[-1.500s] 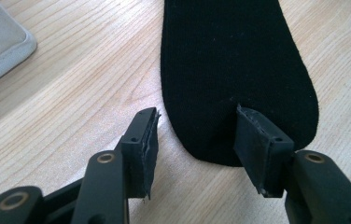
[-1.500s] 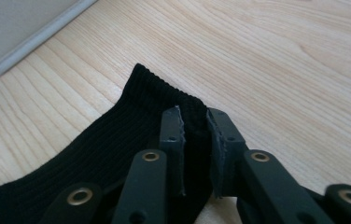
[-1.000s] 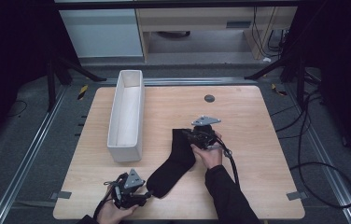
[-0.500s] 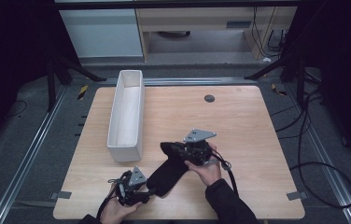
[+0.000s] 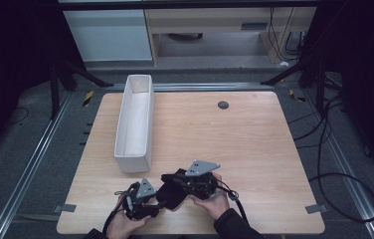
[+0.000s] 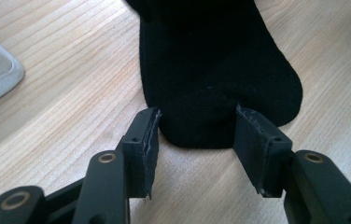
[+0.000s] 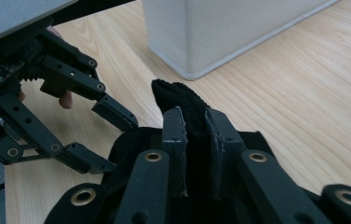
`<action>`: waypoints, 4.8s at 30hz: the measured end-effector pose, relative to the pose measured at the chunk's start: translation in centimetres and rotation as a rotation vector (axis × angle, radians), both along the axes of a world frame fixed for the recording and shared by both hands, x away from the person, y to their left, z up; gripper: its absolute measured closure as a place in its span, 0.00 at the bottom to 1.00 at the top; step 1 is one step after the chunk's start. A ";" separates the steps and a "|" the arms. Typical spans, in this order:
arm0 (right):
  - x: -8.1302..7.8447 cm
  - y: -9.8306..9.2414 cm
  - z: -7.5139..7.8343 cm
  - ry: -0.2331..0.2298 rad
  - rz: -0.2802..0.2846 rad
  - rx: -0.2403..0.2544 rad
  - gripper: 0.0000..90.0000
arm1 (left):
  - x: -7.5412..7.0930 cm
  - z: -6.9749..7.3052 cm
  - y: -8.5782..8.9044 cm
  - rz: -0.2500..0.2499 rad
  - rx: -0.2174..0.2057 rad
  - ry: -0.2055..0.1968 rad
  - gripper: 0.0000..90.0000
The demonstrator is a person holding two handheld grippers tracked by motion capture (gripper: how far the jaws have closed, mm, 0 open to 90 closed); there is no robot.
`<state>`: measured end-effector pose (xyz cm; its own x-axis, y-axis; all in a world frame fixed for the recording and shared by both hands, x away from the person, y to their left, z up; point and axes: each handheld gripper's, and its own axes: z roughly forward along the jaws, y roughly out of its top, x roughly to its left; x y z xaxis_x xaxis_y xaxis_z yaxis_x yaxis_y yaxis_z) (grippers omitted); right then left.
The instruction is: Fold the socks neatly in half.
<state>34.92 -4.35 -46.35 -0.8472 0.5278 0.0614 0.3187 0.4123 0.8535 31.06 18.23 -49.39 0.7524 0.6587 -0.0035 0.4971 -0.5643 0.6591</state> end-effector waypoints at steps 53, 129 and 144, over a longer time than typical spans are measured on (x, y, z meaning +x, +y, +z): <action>-2.7 1.6 -3.6 0.154 0.114 -0.014 0.66 | -0.5 1.6 3.7 0.126 -0.075 -0.029 0.55; 2.1 -3.0 -4.2 0.172 -0.174 -0.030 0.92 | -0.6 1.4 2.0 0.027 -0.059 -0.003 0.49; 2.3 -3.7 -2.1 0.092 -0.176 0.026 0.93 | 0.4 0.8 0.6 0.028 -0.035 -0.009 0.49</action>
<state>37.17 -8.08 -48.50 -0.7319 0.6648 0.1496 0.4609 0.3212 0.8273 31.41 18.86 -48.63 0.7340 0.6788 -0.0200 0.5060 -0.5270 0.6828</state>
